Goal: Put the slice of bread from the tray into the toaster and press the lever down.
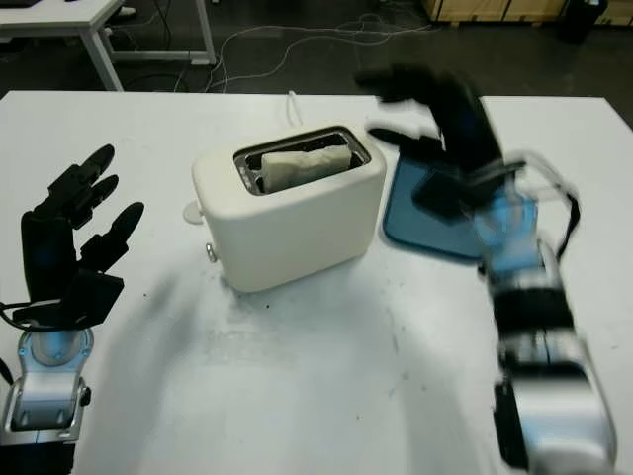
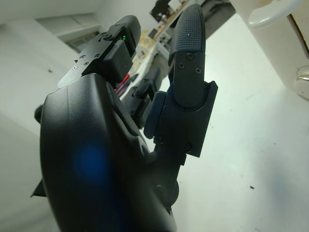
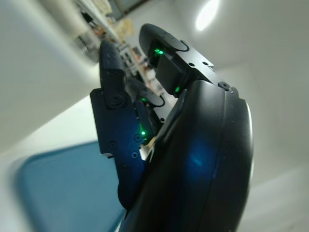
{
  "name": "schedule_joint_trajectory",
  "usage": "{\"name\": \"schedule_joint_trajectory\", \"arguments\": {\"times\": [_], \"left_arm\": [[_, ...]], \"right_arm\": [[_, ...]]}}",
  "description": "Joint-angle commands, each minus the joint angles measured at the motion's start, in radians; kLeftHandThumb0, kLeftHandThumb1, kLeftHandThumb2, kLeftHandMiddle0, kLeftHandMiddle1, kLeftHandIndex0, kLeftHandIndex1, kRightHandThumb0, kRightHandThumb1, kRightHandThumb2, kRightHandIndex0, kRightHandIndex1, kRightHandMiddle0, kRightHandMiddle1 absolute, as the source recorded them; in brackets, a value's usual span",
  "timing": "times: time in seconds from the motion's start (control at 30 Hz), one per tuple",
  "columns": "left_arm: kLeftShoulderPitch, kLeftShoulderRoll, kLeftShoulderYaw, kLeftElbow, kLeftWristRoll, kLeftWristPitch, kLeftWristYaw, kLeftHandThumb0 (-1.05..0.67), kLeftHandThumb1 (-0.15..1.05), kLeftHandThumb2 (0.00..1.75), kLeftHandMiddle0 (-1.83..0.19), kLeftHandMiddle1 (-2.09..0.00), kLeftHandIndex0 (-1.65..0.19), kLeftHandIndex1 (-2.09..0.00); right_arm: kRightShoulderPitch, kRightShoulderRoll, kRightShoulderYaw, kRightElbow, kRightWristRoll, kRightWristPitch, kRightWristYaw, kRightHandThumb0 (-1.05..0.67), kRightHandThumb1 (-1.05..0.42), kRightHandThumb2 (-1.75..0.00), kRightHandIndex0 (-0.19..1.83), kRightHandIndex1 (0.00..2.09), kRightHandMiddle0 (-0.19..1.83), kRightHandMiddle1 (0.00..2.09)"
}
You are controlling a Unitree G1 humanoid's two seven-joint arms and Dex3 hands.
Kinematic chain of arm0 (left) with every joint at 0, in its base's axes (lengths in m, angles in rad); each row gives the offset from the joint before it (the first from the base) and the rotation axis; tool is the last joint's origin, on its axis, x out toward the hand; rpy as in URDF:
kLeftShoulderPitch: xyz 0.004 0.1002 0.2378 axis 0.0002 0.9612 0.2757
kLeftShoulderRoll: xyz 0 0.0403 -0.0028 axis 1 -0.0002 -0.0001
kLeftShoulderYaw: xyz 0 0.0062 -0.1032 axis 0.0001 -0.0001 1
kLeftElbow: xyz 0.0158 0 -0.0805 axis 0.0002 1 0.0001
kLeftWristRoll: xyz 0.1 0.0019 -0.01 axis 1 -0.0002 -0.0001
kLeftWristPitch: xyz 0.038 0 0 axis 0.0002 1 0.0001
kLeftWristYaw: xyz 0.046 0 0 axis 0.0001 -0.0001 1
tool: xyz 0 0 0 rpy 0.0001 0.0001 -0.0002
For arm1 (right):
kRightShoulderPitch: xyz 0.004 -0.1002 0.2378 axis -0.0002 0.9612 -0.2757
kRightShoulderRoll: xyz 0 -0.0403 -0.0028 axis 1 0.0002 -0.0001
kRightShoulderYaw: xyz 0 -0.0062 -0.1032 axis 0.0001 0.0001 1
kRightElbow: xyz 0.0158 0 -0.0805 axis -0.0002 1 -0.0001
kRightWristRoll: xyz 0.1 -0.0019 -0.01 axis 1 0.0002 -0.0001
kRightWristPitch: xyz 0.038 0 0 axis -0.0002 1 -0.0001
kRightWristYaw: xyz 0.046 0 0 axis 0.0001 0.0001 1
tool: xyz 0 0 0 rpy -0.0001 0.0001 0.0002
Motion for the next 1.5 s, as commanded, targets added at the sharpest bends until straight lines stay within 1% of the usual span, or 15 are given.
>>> {"name": "schedule_joint_trajectory", "arguments": {"times": [0.0,0.13,0.3,0.33,0.43,0.53,0.7,0.83,0.97,1.1,1.17,1.23,1.33,1.4,1.47], "left_arm": [[-0.003,0.007,-0.006,0.000,0.003,-0.001,-0.004,-0.66,0.92,0.23,-0.74,0.00,-0.59,0.00],[-0.005,0.012,-0.007,0.008,0.011,-0.002,-0.006,-0.66,0.92,0.23,-0.74,0.00,-0.59,0.00],[0.000,0.027,-0.003,0.007,0.019,-0.001,-0.010,-0.66,0.92,0.24,-0.74,0.00,-0.59,0.00],[0.002,0.030,-0.002,0.001,0.020,0.007,-0.014,-0.67,0.92,0.24,-0.73,0.00,-0.59,0.00],[0.005,0.049,-0.001,-0.009,0.027,0.009,-0.021,-0.66,0.92,0.25,-0.72,0.00,-0.59,0.00],[0.008,0.068,0.002,-0.016,0.045,0.005,-0.026,-0.67,0.92,0.24,-0.73,0.00,-0.60,0.00],[0.023,0.117,0.004,-0.062,0.089,0.032,-0.061,-0.67,0.92,0.23,-0.74,-0.01,-0.61,-0.01],[0.039,0.158,0.006,-0.074,0.128,0.014,-0.070,-0.65,0.92,0.20,-0.75,-0.01,-0.63,-0.01],[0.047,0.192,-0.002,-0.082,0.168,-0.008,-0.068,-0.62,0.92,0.16,-0.79,-0.03,-0.67,-0.03],[0.044,0.242,-0.007,-0.047,0.219,-0.089,-0.045,-0.54,0.92,0.13,-0.86,-0.06,-0.74,-0.05],[0.042,0.275,-0.011,-0.027,0.245,-0.140,-0.036,-0.45,0.92,0.14,-0.93,-0.09,-0.82,-0.08],[0.041,0.294,-0.015,-0.023,0.268,-0.172,-0.031,-0.42,0.92,0.15,-0.98,-0.12,-0.87,-0.10],[0.048,0.303,-0.022,-0.057,0.368,-0.173,0.009,-0.41,0.92,0.11,-1.07,-0.19,-0.97,-0.11],[0.064,0.281,-0.031,-0.110,0.445,-0.146,0.040,-0.40,0.92,0.11,-1.12,-0.25,-1.02,-0.10],[0.081,0.250,-0.043,-0.161,0.482,-0.112,0.043,-0.39,0.92,0.13,-1.04,-0.47,-1.06,-0.06]], "right_arm": [[0.069,0.031,-0.038,-0.051,0.049,0.006,-0.036,-0.29,-0.92,-0.31,0.78,0.13,0.73,0.00],[0.188,0.097,-0.076,-0.118,0.088,0.022,-0.094,-0.32,-0.92,-0.31,0.78,0.08,0.73,0.00],[0.289,0.150,-0.093,-0.169,0.020,0.017,-0.210,-0.41,-0.92,-0.33,0.81,0.06,0.73,0.01],[0.302,0.161,-0.093,-0.177,0.017,0.021,-0.224,-0.41,-0.92,-0.32,0.86,0.07,0.75,0.01],[0.320,0.190,-0.086,-0.179,-0.005,0.028,-0.267,-0.42,-0.92,-0.31,0.88,0.04,0.78,0.02],[0.318,0.205,-0.079,-0.161,-0.055,0.020,-0.324,-0.40,-0.92,-0.24,0.93,0.04,0.80,0.02],[0.291,0.165,-0.041,-0.084,-0.256,-0.020,-0.492,-0.36,-0.92,-0.08,1.03,0.04,0.86,0.02],[0.276,0.139,-0.012,-0.052,-0.316,-0.019,-0.547,-0.37,-0.92,-0.04,1.05,0.03,0.89,0.02],[0.271,0.130,0.006,-0.045,-0.317,-0.019,-0.564,-0.36,-0.91,-0.01,1.10,0.05,0.94,0.03],[0.270,0.134,0.008,-0.041,-0.246,-0.025,-0.517,-0.34,-0.92,-0.01,1.12,0.05,0.96,0.03],[0.268,0.136,0.005,-0.039,-0.214,-0.029,-0.500,-0.33,-0.92,-0.01,1.12,0.05,0.96,0.03],[0.266,0.134,0.004,-0.036,-0.203,-0.033,-0.496,-0.34,-0.92,-0.02,1.12,0.05,0.96,0.02],[0.260,0.130,0.002,-0.024,-0.199,-0.051,-0.507,-0.33,-0.92,-0.03,1.12,0.05,0.97,0.02],[0.257,0.129,-0.001,-0.014,-0.202,-0.064,-0.516,-0.31,-0.92,-0.03,1.13,0.04,0.97,0.02],[0.256,0.131,-0.003,-0.012,-0.201,-0.062,-0.518,-0.31,-0.92,-0.03,1.12,0.04,0.97,0.01]]}}
